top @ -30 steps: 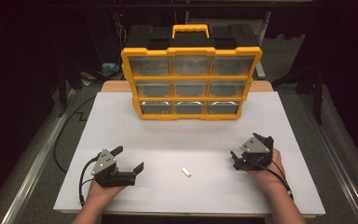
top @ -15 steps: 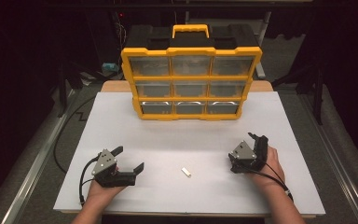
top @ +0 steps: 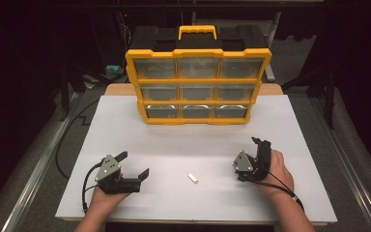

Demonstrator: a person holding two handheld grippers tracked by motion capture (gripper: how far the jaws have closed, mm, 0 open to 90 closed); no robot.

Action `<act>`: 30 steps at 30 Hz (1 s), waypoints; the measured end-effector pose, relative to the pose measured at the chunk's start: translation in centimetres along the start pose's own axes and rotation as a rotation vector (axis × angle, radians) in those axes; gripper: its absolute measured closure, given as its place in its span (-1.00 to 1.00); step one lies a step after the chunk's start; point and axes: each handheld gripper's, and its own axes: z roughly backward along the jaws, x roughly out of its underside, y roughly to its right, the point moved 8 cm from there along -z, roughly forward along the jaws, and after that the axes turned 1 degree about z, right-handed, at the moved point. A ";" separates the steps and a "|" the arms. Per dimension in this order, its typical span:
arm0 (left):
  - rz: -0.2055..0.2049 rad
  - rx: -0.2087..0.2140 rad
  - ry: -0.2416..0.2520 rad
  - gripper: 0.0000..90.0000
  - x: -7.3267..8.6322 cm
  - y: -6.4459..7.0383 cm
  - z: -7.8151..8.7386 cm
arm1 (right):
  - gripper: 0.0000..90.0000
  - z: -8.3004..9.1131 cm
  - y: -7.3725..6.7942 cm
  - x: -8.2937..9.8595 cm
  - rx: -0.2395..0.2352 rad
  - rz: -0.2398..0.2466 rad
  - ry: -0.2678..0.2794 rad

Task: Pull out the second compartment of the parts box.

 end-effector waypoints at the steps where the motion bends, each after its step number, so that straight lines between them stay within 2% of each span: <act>1: -0.001 0.000 0.000 -1.00 0.0 0.0 0.0 | -1.00 0.1 -0.1 -0.1 0.003 0.021 -0.005; 3: -0.001 -0.001 0.000 -1.00 0.0 0.0 0.0 | -1.00 0.1 -0.1 -0.2 0.008 0.031 -0.009; 4: -0.001 -0.001 0.000 -1.00 0.0 0.0 0.0 | -1.00 0.2 -0.1 -0.3 0.013 0.064 -0.013; 8: -0.005 0.001 -0.003 -1.00 0.1 0.0 0.0 | -1.00 0.3 -0.3 -0.5 0.021 0.100 -0.014; 9: -0.005 0.001 -0.003 -1.00 0.1 0.1 -0.1 | -1.00 0.4 -0.2 -0.7 0.028 0.138 -0.013; 11: -0.004 0.001 -0.003 -1.00 0.0 0.1 0.0 | -1.00 0.4 -0.5 -0.7 0.031 0.145 -0.023; 15: -0.005 0.000 0.001 -1.00 0.0 0.1 0.0 | -1.00 0.5 -0.5 -0.9 0.047 0.211 -0.036; 20: -0.007 0.001 0.000 -1.00 0.0 0.1 0.0 | -1.00 0.6 -0.6 -1.0 0.060 0.255 -0.057; 24: -0.009 0.001 -0.005 -1.00 0.1 0.0 0.0 | -1.00 0.5 -0.7 -1.1 0.067 0.308 -0.067; 30: -0.012 0.003 -0.006 -1.00 0.1 0.1 0.0 | -0.99 0.6 -1.1 -1.0 0.075 0.348 -0.099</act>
